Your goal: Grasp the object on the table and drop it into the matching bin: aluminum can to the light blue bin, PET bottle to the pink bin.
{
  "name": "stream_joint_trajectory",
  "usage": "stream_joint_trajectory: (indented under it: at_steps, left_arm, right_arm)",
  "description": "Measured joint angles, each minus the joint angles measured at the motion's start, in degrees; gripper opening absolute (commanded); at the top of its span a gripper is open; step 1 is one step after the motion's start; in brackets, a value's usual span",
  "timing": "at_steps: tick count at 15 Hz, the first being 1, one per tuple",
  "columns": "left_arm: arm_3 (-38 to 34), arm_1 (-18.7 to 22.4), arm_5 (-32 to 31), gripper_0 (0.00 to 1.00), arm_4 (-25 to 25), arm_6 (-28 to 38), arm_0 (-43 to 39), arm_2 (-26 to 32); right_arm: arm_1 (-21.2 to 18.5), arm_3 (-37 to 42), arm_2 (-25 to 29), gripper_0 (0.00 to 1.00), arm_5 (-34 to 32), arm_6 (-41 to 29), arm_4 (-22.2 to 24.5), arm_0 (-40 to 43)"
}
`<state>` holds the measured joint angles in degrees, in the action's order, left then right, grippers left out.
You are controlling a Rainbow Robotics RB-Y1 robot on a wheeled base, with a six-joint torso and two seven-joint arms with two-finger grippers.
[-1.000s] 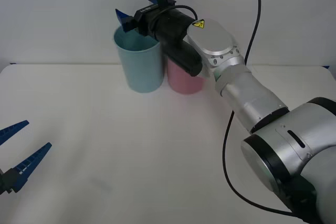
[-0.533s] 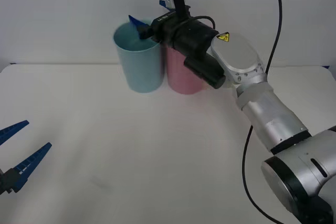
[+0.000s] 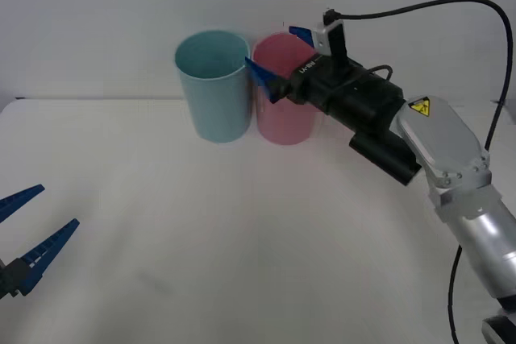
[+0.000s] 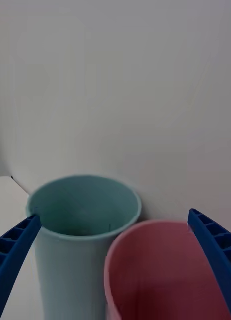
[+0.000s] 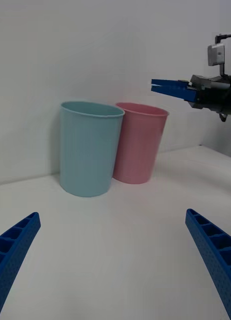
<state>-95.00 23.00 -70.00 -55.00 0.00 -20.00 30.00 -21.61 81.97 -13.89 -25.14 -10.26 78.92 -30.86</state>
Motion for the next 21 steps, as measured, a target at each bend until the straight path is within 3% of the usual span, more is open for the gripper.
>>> stream_joint_trajectory:
  at_steps: [3,7,11,16,21]
  left_arm:
    - [0.0,0.0,0.0,1.00,0.0,0.0,0.0,0.0]
    - [0.0,0.0,0.0,1.00,0.0,0.0,0.0,0.0]
    - [0.0,0.0,0.0,1.00,0.0,0.0,0.0,0.0]
    - [0.0,0.0,0.0,1.00,0.0,0.0,0.0,0.0]
    - [0.0,0.0,0.0,1.00,0.0,0.0,0.0,0.0]
  right_arm:
    - [-4.3,5.7,3.6,1.00,-5.8,0.9,-0.8,7.5]
    - [-6.9,9.2,13.2,1.00,-18.4,3.8,-0.8,16.7]
    - [-8.2,9.3,23.5,1.00,-29.2,12.7,-2.9,25.5]
    - [-8.3,9.3,33.7,1.00,-37.7,21.8,-6.6,36.0]
    - [-8.3,9.3,41.9,1.00,-47.0,24.4,-11.8,46.1]
